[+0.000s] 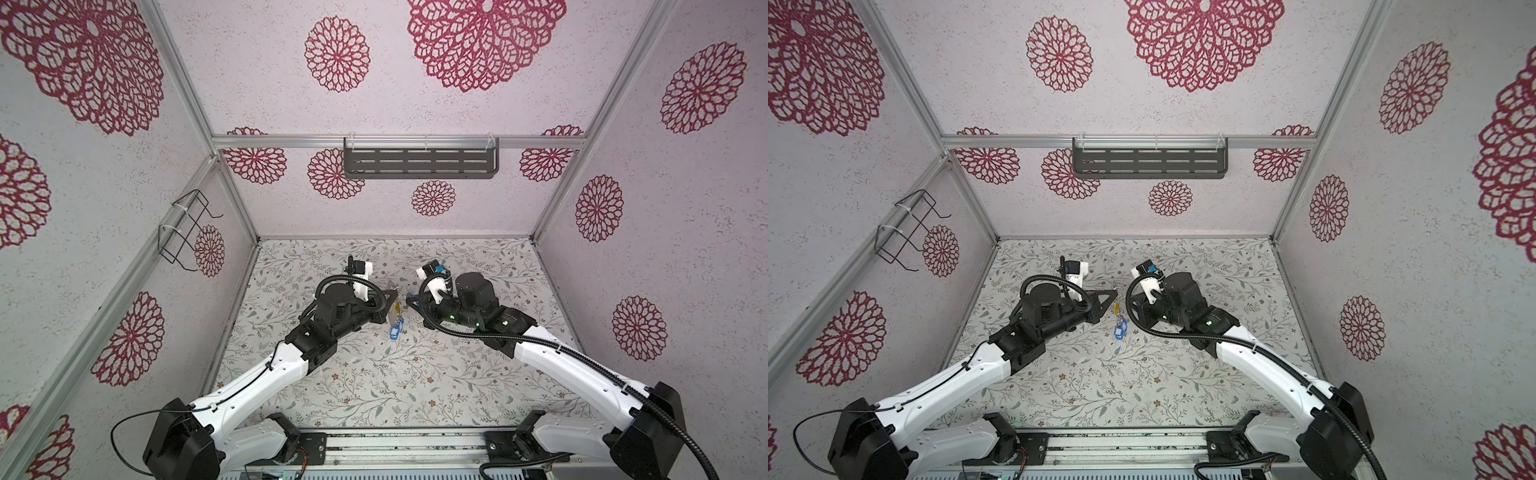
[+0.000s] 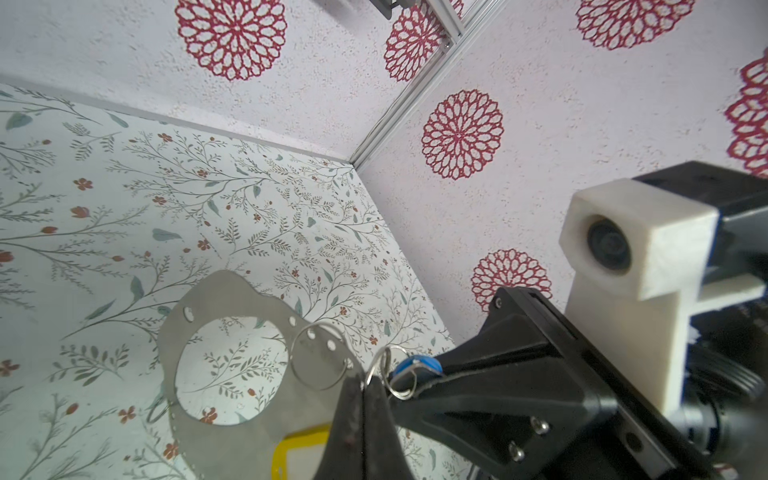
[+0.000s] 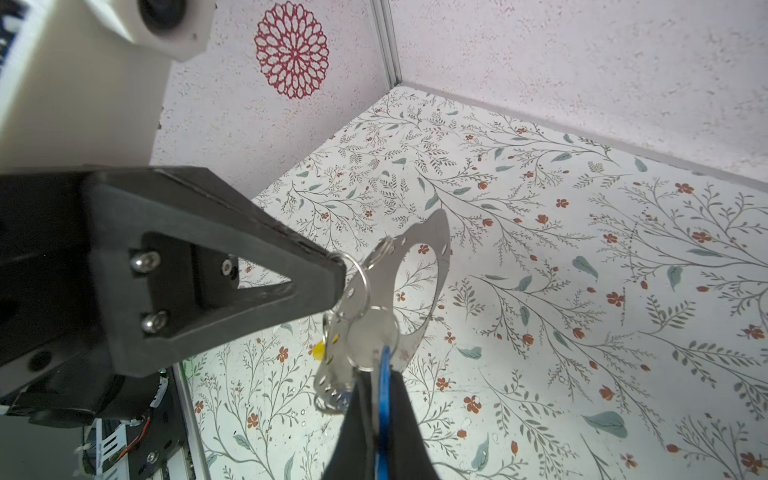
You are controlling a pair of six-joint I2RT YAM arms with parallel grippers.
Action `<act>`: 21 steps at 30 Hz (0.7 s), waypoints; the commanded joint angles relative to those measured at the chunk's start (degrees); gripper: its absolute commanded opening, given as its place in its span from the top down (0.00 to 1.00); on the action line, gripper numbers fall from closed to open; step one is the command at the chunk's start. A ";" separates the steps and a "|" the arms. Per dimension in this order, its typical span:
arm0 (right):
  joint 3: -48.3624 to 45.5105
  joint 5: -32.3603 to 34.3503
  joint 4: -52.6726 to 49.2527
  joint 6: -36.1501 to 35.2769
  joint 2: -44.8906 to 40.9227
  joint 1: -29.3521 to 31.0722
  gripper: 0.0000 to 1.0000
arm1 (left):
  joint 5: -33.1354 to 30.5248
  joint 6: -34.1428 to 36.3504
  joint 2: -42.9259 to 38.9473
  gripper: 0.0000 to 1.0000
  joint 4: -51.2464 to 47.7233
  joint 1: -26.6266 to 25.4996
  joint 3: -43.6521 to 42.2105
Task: Remove the keys from the keyring
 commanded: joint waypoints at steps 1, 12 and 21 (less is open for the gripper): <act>4.25 8.16 -8.00 -2.36 -3.33 -1.28 1.00 | -17.84 5.12 -0.32 1.00 -7.22 2.57 1.86; 17.68 12.10 -16.82 -7.70 2.20 -2.45 1.00 | -12.89 9.83 3.57 1.00 -11.27 -0.86 3.36; 24.01 10.70 -17.55 -8.48 5.09 -2.49 1.00 | -7.61 9.78 6.74 1.00 -8.90 -2.11 3.10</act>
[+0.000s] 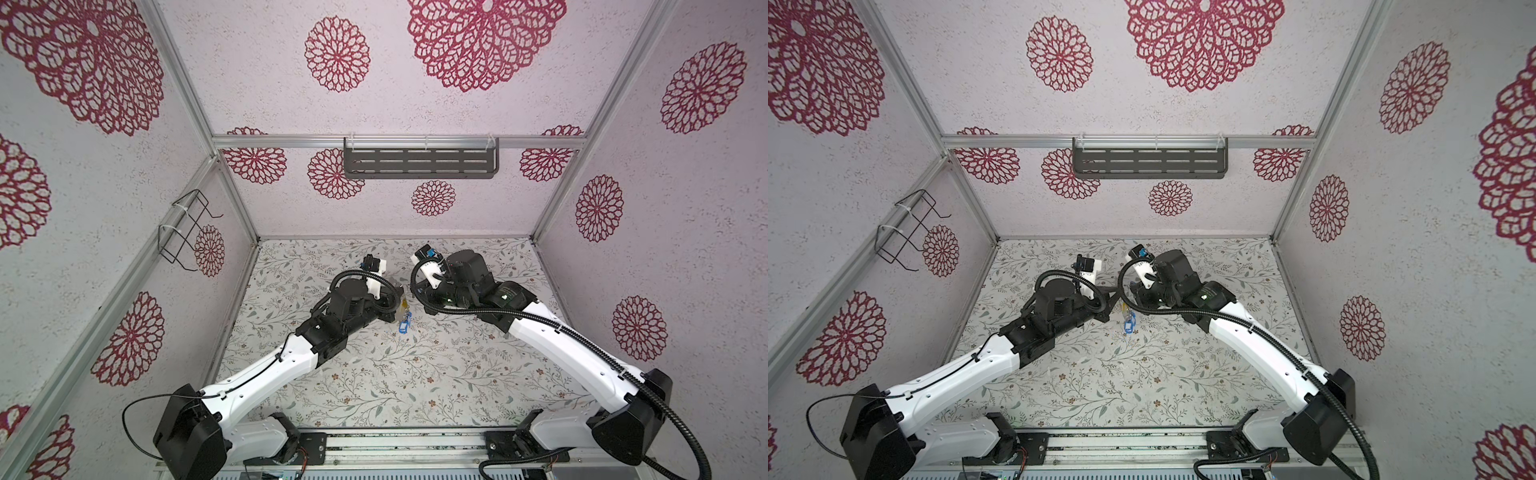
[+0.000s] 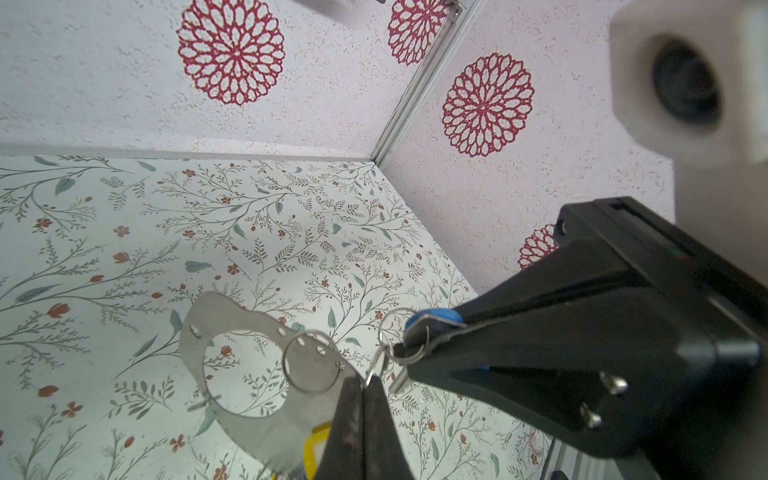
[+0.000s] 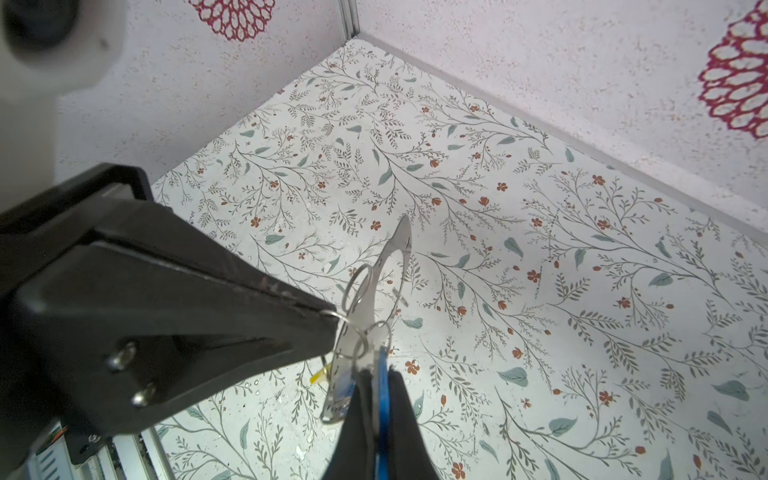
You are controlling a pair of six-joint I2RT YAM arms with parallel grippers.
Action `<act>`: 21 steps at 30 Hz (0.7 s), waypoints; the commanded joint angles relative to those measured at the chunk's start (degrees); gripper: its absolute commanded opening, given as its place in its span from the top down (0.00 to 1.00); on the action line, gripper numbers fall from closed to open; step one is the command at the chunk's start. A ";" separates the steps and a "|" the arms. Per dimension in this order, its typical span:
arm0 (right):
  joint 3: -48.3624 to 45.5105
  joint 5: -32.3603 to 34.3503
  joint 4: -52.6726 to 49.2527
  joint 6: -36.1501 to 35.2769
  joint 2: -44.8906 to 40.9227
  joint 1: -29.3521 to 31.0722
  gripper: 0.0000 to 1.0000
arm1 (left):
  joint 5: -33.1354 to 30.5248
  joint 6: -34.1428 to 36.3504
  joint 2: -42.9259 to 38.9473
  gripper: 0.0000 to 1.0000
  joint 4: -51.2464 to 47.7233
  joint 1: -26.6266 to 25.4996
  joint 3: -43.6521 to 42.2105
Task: Remove the keys from the keyring
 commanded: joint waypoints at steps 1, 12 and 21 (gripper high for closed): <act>5.51 3.99 3.56 -0.76 -2.42 -2.06 1.00 | -2.40 0.40 2.20 1.00 -6.22 1.02 -1.49; 6.95 3.45 3.64 -0.89 -2.15 -2.06 1.00 | 3.04 -1.00 4.65 1.00 -2.51 0.75 -1.74; 1.07 4.23 3.70 0.71 -4.00 -2.64 1.00 | -1.11 -6.20 -0.33 1.00 3.47 0.96 -4.20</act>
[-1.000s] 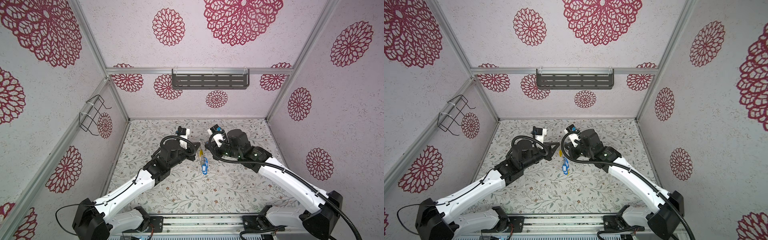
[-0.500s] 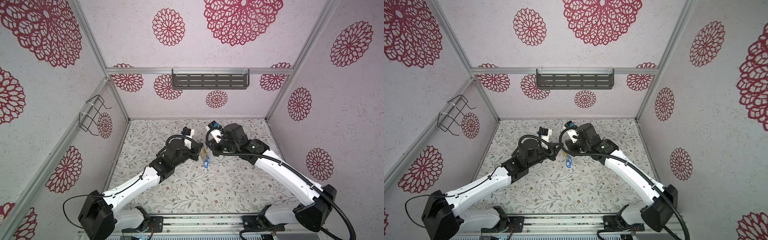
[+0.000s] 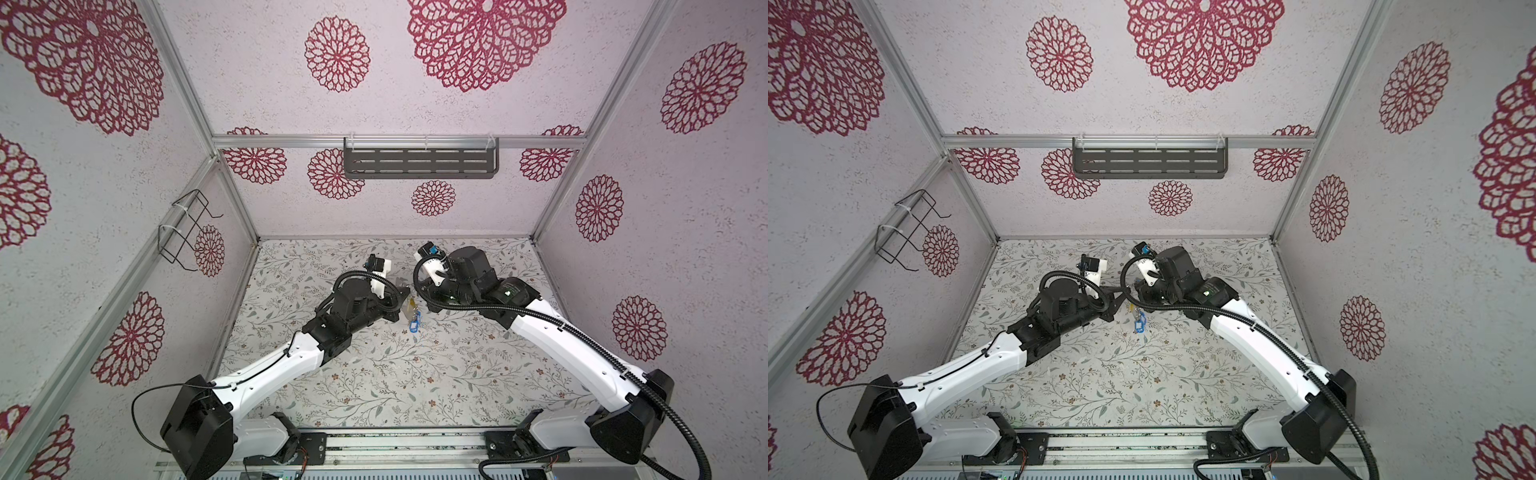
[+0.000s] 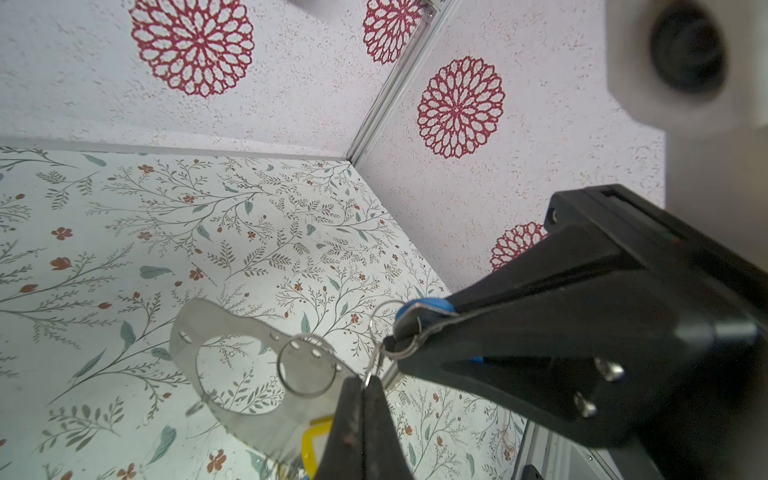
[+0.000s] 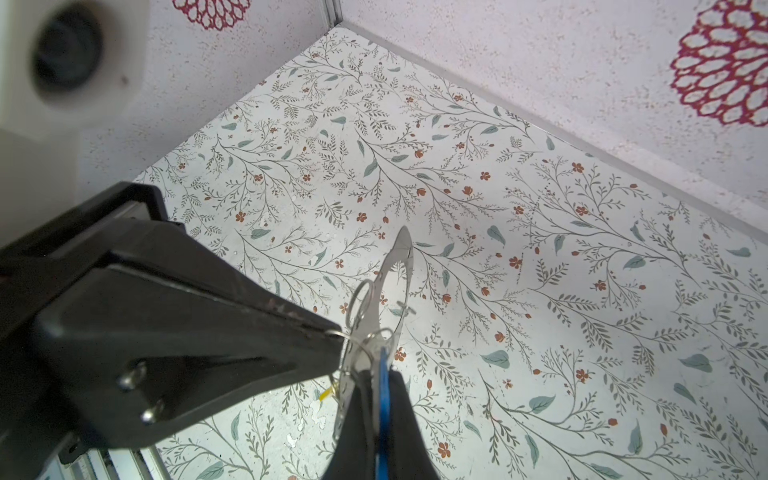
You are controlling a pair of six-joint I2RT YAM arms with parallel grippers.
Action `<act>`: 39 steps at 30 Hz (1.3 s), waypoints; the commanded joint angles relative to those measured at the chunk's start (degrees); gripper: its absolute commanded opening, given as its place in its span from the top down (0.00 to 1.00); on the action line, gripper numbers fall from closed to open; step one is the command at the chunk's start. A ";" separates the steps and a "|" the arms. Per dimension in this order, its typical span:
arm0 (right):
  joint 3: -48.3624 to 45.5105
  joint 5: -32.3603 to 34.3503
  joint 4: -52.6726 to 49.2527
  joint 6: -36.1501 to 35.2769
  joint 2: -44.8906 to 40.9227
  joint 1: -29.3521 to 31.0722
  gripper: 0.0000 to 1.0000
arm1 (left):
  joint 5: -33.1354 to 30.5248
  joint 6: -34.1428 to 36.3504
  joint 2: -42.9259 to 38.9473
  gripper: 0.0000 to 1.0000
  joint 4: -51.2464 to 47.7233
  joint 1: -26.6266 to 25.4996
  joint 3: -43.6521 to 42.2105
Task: Remove the keys from the keyring
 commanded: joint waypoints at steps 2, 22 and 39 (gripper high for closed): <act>-1.94 2.35 6.94 2.58 -4.79 -2.18 1.00 | -5.50 -5.71 -3.28 1.00 2.48 0.93 -4.21; -12.80 -7.90 13.85 13.41 -6.37 -4.78 1.00 | -28.17 -18.45 -12.16 1.00 12.21 0.85 -13.89; -15.28 -9.23 18.47 16.92 -2.09 1.15 1.00 | -32.17 -18.35 -10.57 1.00 16.65 -0.80 -14.40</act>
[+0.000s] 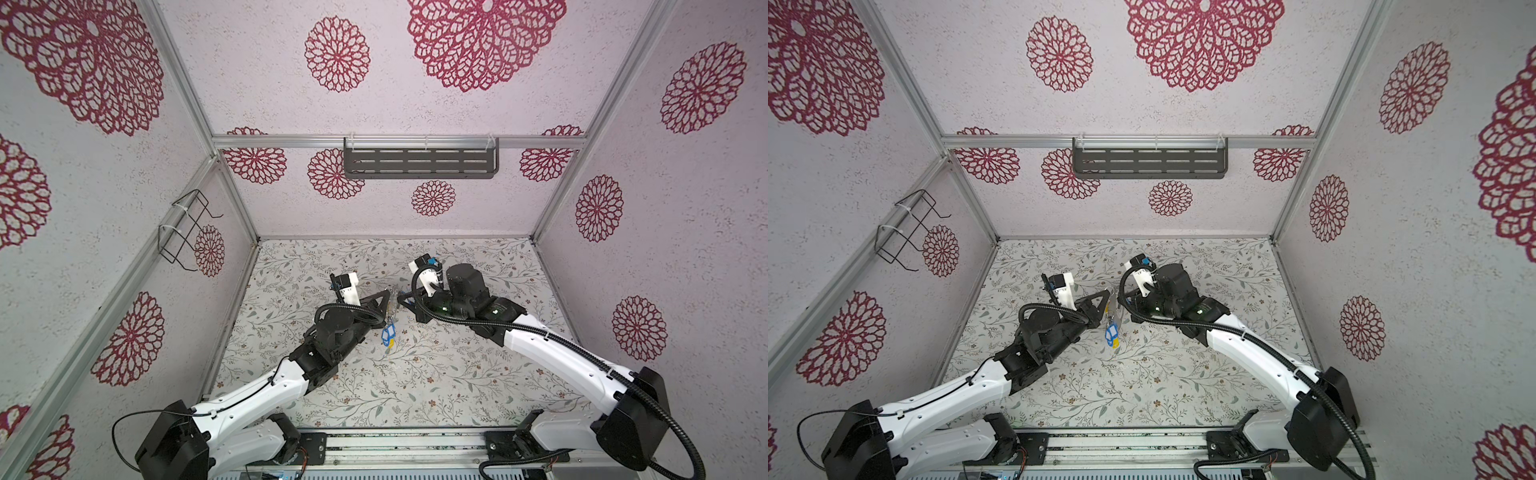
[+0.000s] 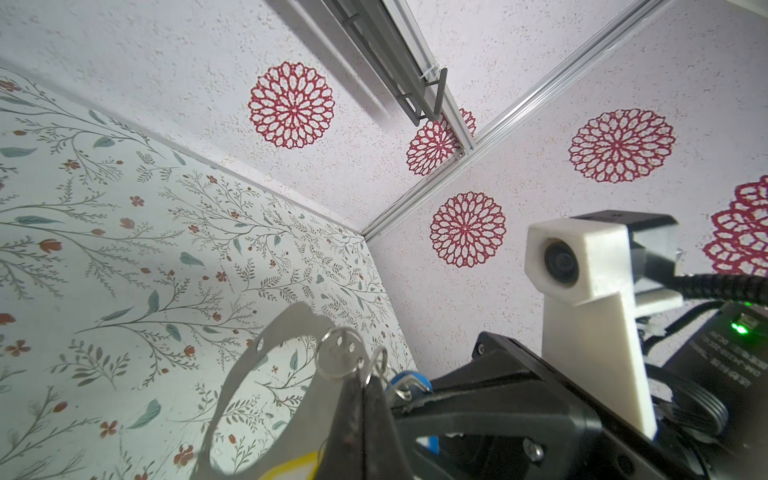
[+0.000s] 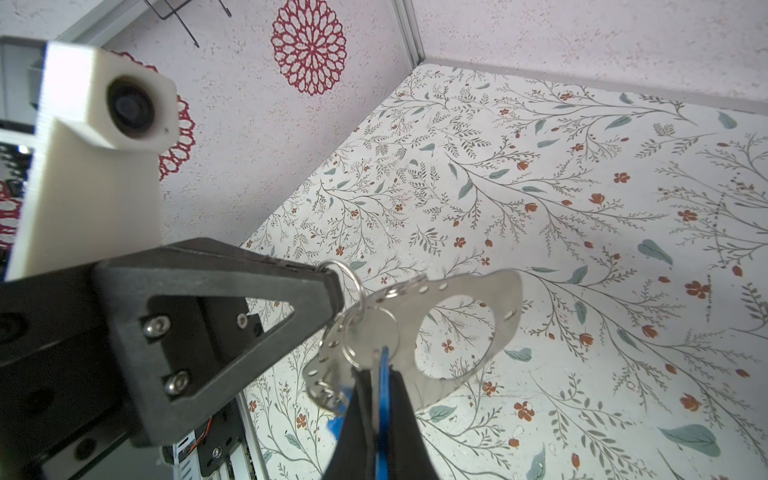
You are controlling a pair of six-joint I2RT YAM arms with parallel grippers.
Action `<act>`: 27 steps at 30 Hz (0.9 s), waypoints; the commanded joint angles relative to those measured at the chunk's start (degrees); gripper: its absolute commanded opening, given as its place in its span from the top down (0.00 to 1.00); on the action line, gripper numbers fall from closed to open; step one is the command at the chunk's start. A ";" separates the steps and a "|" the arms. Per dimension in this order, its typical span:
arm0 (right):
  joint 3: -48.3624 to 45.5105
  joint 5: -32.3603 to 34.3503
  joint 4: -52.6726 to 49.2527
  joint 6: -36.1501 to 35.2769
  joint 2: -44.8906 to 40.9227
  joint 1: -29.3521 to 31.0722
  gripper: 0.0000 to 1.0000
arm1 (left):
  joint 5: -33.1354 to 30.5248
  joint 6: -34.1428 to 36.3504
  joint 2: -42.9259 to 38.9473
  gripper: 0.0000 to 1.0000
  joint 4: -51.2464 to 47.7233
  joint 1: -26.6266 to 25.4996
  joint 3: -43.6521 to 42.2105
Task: Remove the keys from the keyring
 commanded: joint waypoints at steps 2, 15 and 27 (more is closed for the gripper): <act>-0.12 3.93 -4.18 1.98 0.14 0.35 1.00 | -13.90 -0.12 -0.21 1.00 4.18 2.02 -0.34; 2.46 10.08 -7.80 -0.32 0.80 2.19 1.00 | -15.89 2.06 -0.95 1.00 2.83 1.14 -0.39; 9.59 17.89 -17.40 -6.41 -2.50 -4.12 1.00 | -17.64 3.86 -4.20 1.00 -1.62 1.22 -2.15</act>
